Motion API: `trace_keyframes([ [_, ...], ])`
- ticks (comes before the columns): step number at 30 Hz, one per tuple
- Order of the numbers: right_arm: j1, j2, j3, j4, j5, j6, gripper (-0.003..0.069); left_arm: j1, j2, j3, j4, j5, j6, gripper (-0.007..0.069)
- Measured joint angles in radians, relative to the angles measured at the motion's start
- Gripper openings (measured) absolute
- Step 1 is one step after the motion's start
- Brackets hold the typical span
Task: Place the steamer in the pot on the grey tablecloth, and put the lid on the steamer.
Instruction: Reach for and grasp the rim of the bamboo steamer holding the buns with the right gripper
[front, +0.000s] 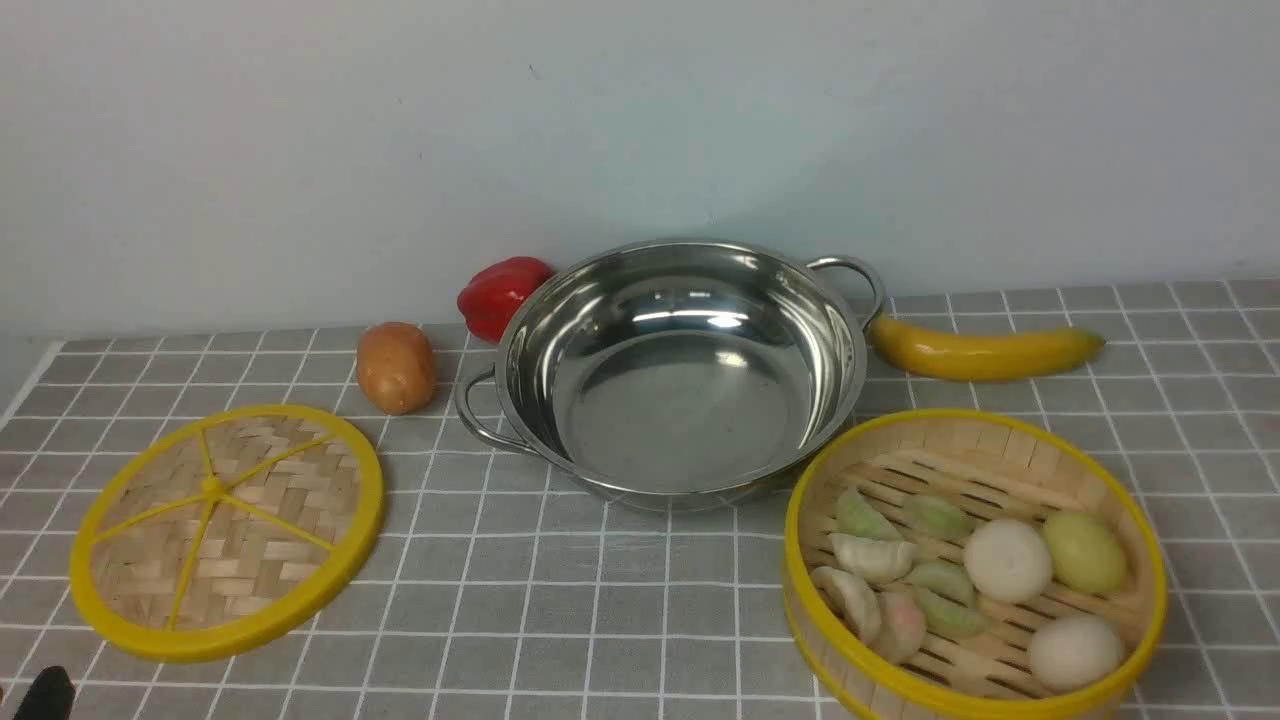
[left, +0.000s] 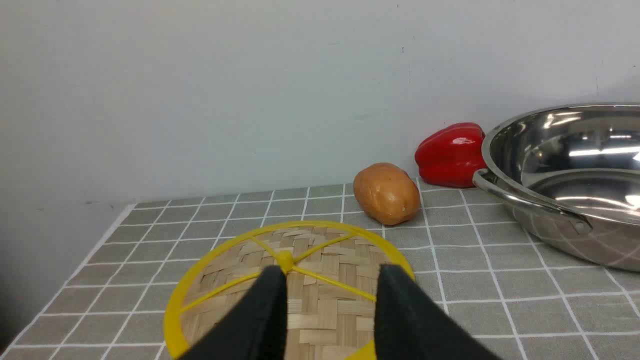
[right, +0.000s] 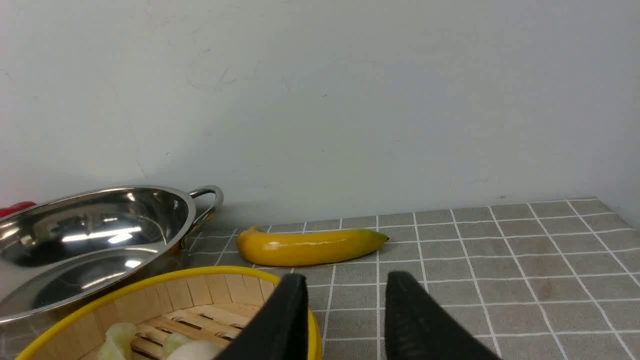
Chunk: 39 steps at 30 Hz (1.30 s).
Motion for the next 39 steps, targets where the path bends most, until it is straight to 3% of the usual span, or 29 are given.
trace_keyframes([
  [29, 0.0, 0.0, 0.0, 0.008, 0.0, -0.002, 0.024, 0.0, 0.0, 0.0, 0.003, 0.0, 0.0, 0.0243],
  [33, 0.0, 0.0, 0.0, 0.22, -0.008, 0.136, 0.024, 0.0, 0.0, 0.0, -0.059, -0.016, -0.054, 0.0243],
  [35, 0.0, 0.0, 0.0, 0.37, -0.009, 0.226, 0.024, 0.0, 0.0, 0.0, -0.173, -0.052, -0.136, 0.0243],
  [39, 0.0, 0.0, 0.0, 0.54, -0.01, 0.325, 0.024, 0.0, 0.0, 0.0, -0.367, -0.1, -0.267, 0.0243],
])
